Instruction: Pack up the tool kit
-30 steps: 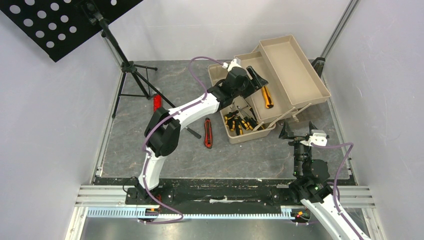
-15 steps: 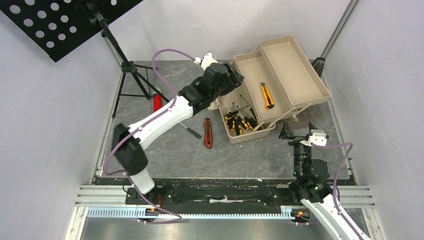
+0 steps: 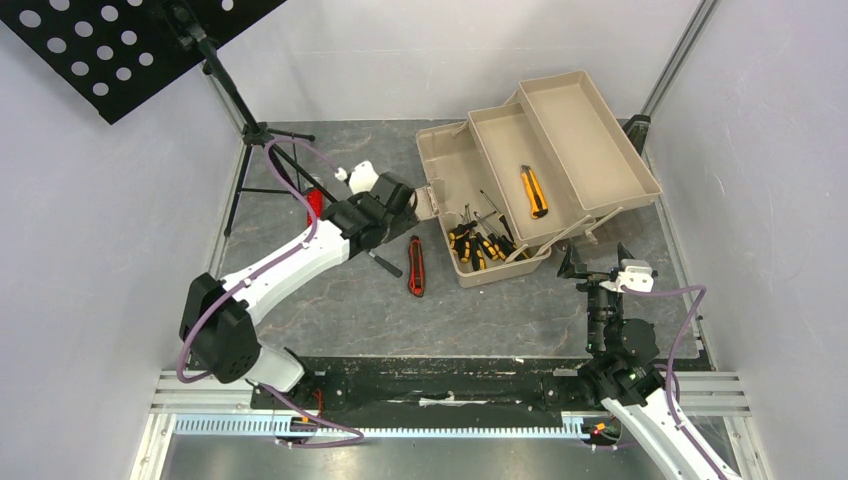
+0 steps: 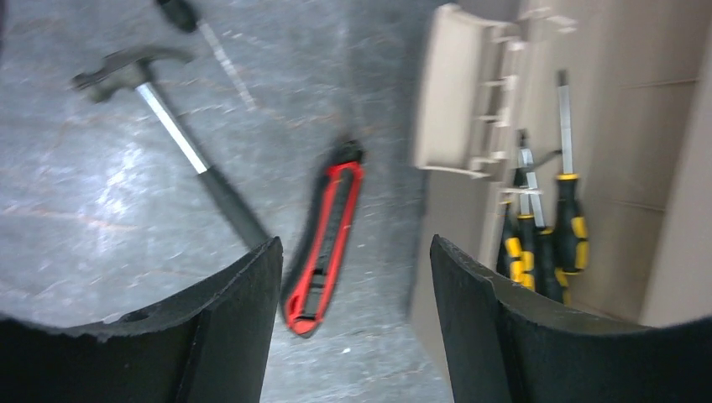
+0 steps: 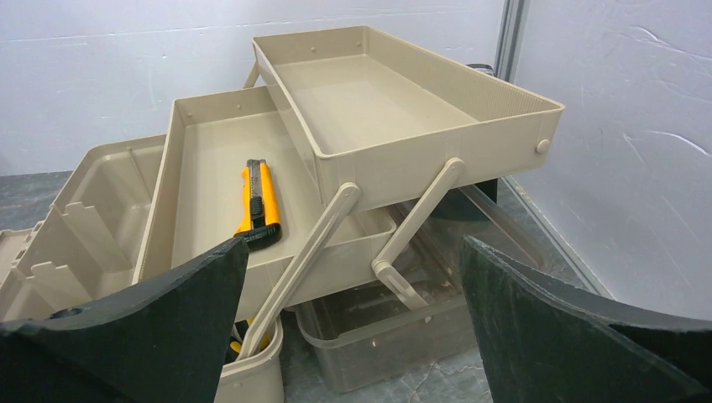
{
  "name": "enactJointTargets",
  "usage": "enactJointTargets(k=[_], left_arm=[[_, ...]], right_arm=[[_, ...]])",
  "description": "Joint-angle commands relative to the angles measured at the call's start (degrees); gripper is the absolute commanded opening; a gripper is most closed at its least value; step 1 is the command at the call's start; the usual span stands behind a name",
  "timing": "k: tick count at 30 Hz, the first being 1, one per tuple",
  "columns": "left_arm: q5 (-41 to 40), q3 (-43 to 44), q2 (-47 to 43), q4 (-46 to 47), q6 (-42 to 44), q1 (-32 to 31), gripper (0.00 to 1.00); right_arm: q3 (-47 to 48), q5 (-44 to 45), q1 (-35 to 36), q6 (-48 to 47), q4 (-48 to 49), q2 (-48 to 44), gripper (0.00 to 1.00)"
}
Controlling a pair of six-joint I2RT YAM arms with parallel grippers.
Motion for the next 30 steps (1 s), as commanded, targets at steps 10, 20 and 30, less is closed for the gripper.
enactJointTargets(k=[10, 20, 30], left_arm=[[9.2, -1.5, 8.6, -4.0, 2.5, -0.1, 0.68], [11.2, 3.6, 19.7, -3.3, 7.8, -1.8, 0.67], [12.6, 0.6, 23.9, -1.2, 7.1, -1.7, 0.62]], right_arm=[[-0.1, 0.7, 0.3, 0.1, 2.2, -4.5, 0.98], [-0.1, 1.1, 0.3, -0.2, 2.1, -4.6, 0.98], [0.0, 1.2, 0.4, -0.2, 2.1, -4.6, 0.98]])
